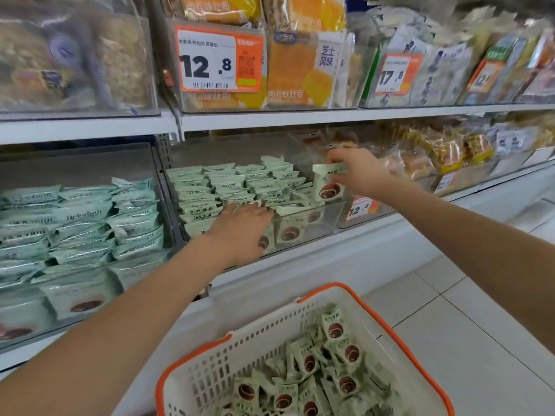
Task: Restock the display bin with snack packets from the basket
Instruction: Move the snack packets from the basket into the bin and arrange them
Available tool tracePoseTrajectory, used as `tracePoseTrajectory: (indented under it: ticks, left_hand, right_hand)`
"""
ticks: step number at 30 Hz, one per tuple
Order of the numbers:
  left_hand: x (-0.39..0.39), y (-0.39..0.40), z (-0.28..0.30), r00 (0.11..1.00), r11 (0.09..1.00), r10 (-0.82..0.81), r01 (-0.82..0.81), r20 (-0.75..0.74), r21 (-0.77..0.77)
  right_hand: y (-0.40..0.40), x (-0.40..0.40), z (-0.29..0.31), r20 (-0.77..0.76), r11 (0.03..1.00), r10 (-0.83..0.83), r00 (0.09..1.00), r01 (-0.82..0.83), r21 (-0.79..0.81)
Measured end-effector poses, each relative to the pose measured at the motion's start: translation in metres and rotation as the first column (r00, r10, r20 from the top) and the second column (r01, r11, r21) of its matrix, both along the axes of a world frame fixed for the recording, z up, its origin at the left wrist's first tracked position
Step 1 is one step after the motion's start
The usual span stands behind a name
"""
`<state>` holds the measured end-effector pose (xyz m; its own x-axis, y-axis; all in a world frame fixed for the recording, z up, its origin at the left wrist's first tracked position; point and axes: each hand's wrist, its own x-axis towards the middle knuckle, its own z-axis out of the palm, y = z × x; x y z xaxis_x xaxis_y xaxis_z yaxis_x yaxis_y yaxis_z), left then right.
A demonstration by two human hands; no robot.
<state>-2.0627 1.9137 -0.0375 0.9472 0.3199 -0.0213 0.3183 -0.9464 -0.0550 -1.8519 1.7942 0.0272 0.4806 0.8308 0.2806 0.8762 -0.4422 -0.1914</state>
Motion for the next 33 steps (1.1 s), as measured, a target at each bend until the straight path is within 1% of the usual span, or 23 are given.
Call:
tracePoseTrajectory:
  ticks: [3,4,9,13,16,20,25,27,29,30,31,32,33]
  left_hand:
    - [0.003,0.006,-0.005,1.000,0.999,-0.001,0.001,0.012,-0.036]
    - [0.005,0.009,-0.008,1.000,0.999,-0.002,0.003,0.023,-0.039]
    - [0.013,0.016,-0.020,0.999,0.997,0.009,-0.005,0.045,-0.081]
    - [0.021,0.015,-0.022,0.996,0.994,0.037,-0.029,0.075,-0.103]
    - [0.023,0.015,-0.021,0.998,0.996,0.034,-0.028,0.062,-0.089]
    - [0.024,0.018,-0.023,0.998,0.995,0.036,-0.031,0.054,-0.097]
    - [0.022,0.016,-0.023,0.995,0.995,0.053,-0.046,0.081,-0.083]
    - [0.022,0.015,-0.022,0.994,0.996,0.058,-0.052,0.088,-0.073]
    - [0.021,0.015,-0.022,0.994,0.996,0.058,-0.052,0.091,-0.070]
    - [0.021,0.015,-0.022,0.994,0.996,0.060,-0.053,0.096,-0.076]
    - [0.021,0.015,-0.022,0.992,0.995,0.064,-0.056,0.104,-0.083]
    - [0.021,0.016,-0.022,0.991,0.995,0.067,-0.057,0.112,-0.088]
    - [0.022,0.016,-0.022,0.991,0.994,0.069,-0.059,0.115,-0.089]
  right_hand:
    - [0.010,0.010,-0.023,0.120,0.967,-0.030,0.992,0.059,-0.247]
    - [0.012,0.012,-0.030,0.139,0.953,-0.027,0.990,0.068,-0.296]
    - [0.024,0.005,-0.034,0.122,0.934,0.004,0.993,0.040,-0.355]
    - [0.030,0.006,-0.034,0.078,0.946,0.025,0.997,0.002,-0.324]
    - [0.030,0.012,-0.039,0.060,0.936,0.019,0.998,0.004,-0.352]
    - [0.040,0.014,-0.033,0.043,0.875,0.059,0.997,-0.031,-0.483]
    - [0.046,0.018,-0.028,0.004,0.795,0.053,0.999,-0.040,-0.606]
    - [0.045,0.018,-0.027,-0.028,0.815,0.054,0.998,-0.060,-0.576]
    - [0.043,0.016,-0.026,-0.062,0.888,0.074,0.995,-0.094,-0.450]
    - [0.043,0.013,-0.025,-0.124,0.927,0.093,0.988,-0.131,-0.351]
    - [0.043,0.010,-0.024,-0.230,0.945,0.124,0.965,-0.186,-0.268]
    - [0.044,0.005,-0.023,-0.346,0.939,0.154,0.926,-0.246,-0.239]
    - [0.047,0.001,-0.022,-0.405,0.910,0.169,0.899,-0.299,-0.286]
